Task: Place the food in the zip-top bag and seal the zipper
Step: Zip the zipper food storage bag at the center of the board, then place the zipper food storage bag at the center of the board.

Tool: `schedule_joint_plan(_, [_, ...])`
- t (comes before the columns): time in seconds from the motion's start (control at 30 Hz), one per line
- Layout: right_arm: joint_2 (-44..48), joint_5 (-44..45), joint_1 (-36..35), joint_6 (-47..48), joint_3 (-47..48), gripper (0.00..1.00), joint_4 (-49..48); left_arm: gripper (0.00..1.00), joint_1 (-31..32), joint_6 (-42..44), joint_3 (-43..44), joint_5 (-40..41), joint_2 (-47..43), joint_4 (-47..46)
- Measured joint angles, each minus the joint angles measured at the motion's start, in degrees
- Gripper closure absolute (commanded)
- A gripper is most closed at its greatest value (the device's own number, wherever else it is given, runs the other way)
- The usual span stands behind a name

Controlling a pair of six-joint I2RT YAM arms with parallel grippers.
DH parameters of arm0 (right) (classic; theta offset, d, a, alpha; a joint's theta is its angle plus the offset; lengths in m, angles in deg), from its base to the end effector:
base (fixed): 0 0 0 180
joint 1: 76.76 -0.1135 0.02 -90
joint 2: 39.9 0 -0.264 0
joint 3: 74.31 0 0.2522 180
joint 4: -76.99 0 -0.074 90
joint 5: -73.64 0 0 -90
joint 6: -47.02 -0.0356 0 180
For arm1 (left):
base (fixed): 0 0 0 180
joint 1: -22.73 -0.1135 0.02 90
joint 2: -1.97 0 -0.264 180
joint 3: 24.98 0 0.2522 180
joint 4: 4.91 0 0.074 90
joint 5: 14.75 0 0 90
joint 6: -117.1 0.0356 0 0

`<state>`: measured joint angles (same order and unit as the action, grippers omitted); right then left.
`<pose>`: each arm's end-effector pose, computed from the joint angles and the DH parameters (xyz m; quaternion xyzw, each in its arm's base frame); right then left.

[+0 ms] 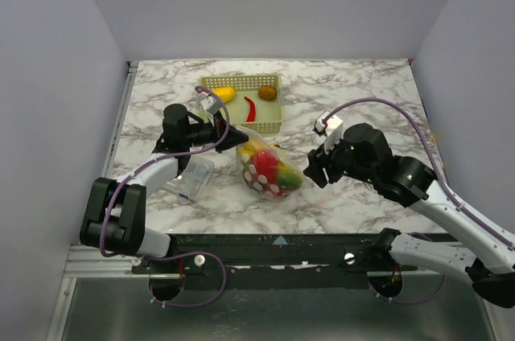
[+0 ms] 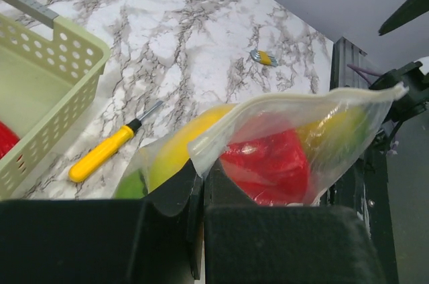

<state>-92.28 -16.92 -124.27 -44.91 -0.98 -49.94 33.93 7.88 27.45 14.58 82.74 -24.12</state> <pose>0.1262 0.1383 0.3545 -0.3412 0.8059 0.2062 0.4378 0.2784 -0.0868 0.2399 0.2808 0.6782 -0.5178 0.4393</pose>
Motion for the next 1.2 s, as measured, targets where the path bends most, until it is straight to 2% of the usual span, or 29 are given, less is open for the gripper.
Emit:
schedule_joint_plan(0.13, [-2.49, 3.48, 0.00, -2.34, 1.16, 0.36, 1.51, 1.00, 3.04, 0.20, 0.68, 0.98, 0.00, 1.03])
schedule_joint_plan(0.37, [-1.36, 9.66, 0.00, -7.39, 5.51, 0.35, 5.81, 1.00, 11.04, 1.73, 6.19, 4.57, 1.22, 9.20])
schedule_joint_plan(0.7, [8.98, 13.70, 0.02, -12.52, 7.34, 0.31, 7.32, 0.97, 21.77, 1.66, 20.65, 14.58, 10.54, 21.97])
schedule_joint_plan(0.97, [10.19, 17.03, 0.00, -15.58, 8.00, 0.31, 7.91, 0.93, 29.79, -1.09, 38.27, 21.27, 23.19, 32.24])
schedule_joint_plan(1.2, [10.14, 19.41, 0.00, -18.16, 8.00, 0.30, 9.84, 0.92, 32.44, -4.76, 45.77, 24.11, 29.53, 35.19])
